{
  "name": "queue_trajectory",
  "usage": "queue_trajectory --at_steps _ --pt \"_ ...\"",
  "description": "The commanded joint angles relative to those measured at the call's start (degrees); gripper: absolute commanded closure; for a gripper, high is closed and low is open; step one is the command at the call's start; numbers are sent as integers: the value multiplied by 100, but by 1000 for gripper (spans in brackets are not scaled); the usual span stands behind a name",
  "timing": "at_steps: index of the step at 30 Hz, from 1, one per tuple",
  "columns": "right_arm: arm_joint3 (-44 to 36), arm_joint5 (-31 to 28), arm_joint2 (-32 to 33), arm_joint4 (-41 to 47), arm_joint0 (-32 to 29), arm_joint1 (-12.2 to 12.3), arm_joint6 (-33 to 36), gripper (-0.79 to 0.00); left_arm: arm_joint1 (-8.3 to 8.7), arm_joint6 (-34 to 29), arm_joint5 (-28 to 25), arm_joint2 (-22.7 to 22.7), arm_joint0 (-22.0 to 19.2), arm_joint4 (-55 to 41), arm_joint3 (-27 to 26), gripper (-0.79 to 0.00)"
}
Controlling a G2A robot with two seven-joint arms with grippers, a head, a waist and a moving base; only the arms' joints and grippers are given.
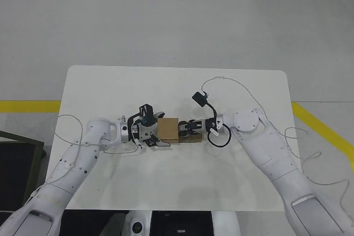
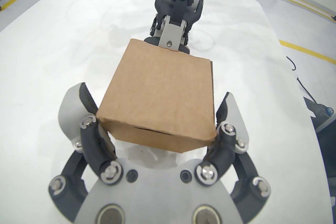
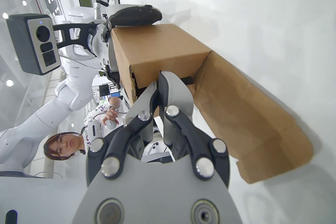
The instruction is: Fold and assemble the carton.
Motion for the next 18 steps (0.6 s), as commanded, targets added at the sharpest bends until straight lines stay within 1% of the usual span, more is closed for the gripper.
queue_trajectory --at_steps 1,4,11,18 --pt "-116 128 135 -82 -43 60 44 -108 1 1 0 -3 13 -13 3 -785" --pt "-417 347 397 -281 -156 181 145 -169 6 -5 0 -14 25 -18 1 -785" --pt "-1120 816 987 -749 -570 439 258 -237 11 -14 0 -41 48 -41 -28 -785" --pt "-1517 1133 1313 -1009 -976 596 318 -246 17 -37 0 -55 66 -37 -43 -785"
